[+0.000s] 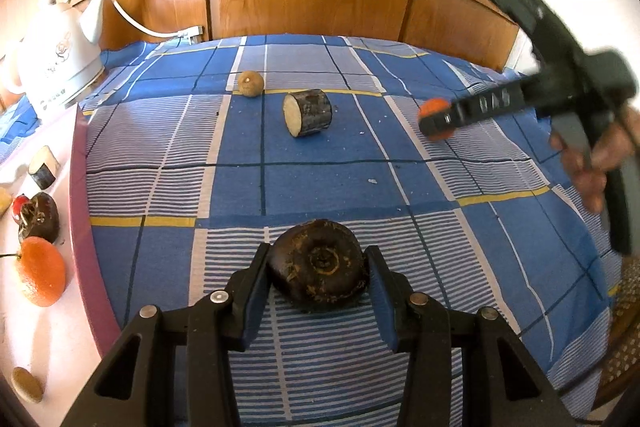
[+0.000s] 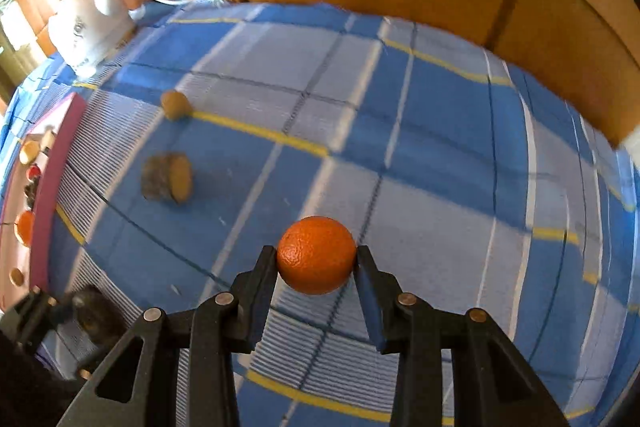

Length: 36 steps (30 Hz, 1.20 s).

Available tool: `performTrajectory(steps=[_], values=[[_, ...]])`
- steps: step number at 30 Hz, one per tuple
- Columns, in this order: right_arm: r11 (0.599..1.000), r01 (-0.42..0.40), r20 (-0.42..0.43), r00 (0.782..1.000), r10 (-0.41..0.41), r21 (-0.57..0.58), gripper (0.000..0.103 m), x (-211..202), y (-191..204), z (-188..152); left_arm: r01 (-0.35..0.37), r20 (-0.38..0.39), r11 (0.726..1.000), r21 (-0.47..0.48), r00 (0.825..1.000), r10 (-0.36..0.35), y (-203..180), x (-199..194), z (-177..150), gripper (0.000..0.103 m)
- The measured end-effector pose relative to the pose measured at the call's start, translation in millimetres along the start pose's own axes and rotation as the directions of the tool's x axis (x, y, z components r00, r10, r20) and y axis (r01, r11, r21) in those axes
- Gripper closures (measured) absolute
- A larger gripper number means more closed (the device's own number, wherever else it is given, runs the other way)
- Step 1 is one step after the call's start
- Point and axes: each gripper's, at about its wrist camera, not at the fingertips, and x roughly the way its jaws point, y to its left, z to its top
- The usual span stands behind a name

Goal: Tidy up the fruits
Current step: 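Carry the dark round fruit into the tray and open the left gripper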

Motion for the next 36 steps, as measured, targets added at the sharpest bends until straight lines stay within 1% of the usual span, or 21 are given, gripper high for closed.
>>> performTrajectory(steps=[4, 8, 20, 28, 36], values=[[1.000, 0.008, 0.015, 1.000, -0.008, -0.016, 0.064, 3, 1, 2, -0.011, 0.006, 1.000, -0.014, 1.000, 0.011, 1, -11, 3, 0.057], [1.000, -0.001, 0.019, 1.000, 0.001, -0.006, 0.064, 4, 0, 1, -0.023, 0.036, 0.999, -0.024, 0.999, 0.024, 1, -29, 7, 0.057], [1.000, -0.009, 0.023, 1.000, 0.009, 0.000, 0.064, 5, 0, 1, -0.057, 0.072, 0.996, -0.076, 0.995, 0.062, 9, -70, 12, 0.057], [1.000, 0.004, 0.026, 1.000, -0.003, -0.014, 0.064, 5, 2, 0, -0.098, 0.099, 0.990, -0.099, 0.989, 0.108, 17, -91, 10, 0.057], [1.000, 0.016, 0.028, 1.000, -0.015, -0.026, 0.064, 4, 3, 0, -0.150, 0.117, 0.979, -0.135, 0.979, 0.166, 32, -109, 6, 0.057]])
